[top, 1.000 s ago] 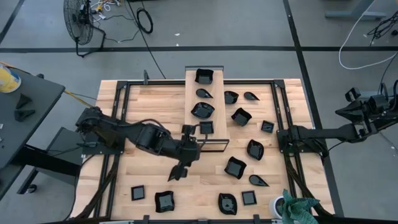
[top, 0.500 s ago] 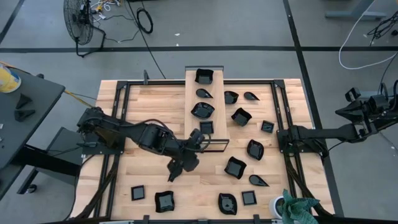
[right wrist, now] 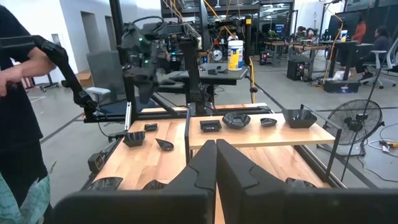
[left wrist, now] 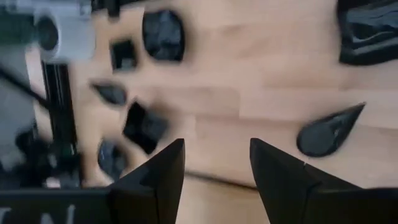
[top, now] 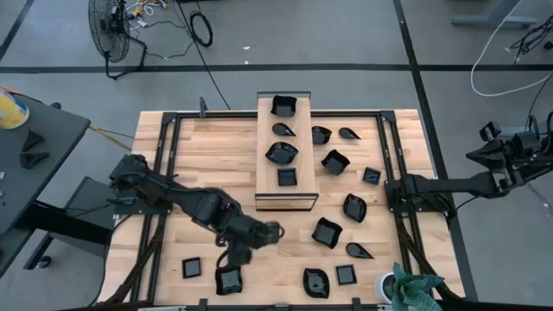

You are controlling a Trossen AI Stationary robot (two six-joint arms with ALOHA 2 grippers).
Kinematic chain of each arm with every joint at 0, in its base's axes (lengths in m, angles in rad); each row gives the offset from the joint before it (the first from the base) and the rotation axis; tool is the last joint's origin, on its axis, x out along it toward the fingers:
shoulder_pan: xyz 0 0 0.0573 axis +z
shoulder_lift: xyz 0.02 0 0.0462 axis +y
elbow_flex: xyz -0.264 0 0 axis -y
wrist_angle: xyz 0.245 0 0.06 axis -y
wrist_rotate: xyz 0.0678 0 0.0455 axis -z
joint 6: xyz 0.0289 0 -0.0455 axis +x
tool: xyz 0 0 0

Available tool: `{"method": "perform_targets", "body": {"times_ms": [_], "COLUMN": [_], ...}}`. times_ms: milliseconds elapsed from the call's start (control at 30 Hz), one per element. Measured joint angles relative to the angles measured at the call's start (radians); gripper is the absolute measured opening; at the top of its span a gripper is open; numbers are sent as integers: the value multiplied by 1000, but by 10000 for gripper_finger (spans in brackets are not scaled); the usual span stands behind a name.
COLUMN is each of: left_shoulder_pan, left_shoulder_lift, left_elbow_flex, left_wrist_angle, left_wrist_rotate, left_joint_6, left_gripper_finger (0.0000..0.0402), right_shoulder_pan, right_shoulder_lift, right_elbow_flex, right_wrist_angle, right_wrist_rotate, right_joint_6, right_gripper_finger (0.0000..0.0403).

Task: Pick & Place Mini shaped plates
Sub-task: Stack the drop-shaped plate on top of the drop-shaped plate on the shelf

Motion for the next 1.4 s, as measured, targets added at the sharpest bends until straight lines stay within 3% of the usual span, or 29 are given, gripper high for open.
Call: {"method": "perform_targets", "body": {"times_ms": [300, 1200, 1400], "left_shoulder_pan": [-18, 21, 20], "left_shoulder_lift": [96, 303, 309], "left_elbow_flex": [0, -1, -77], "left_wrist_angle": [-47, -245, -228], "left_wrist_rotate": [117, 123, 118], "left_joint_6": [-10, 60, 135], "left_gripper_finger": [186, 186, 186], "right_shoulder_pan": [0, 0, 0], "right_shoulder_lift": [0, 0, 0], "right_elbow_flex": [-1, -1, -1], "right_wrist_angle": [1, 4, 5], "right_wrist_rotate": [0, 0, 0], "right_joint_6": [0, 0, 0], "right_gripper_finger": [10, 10, 10]}}
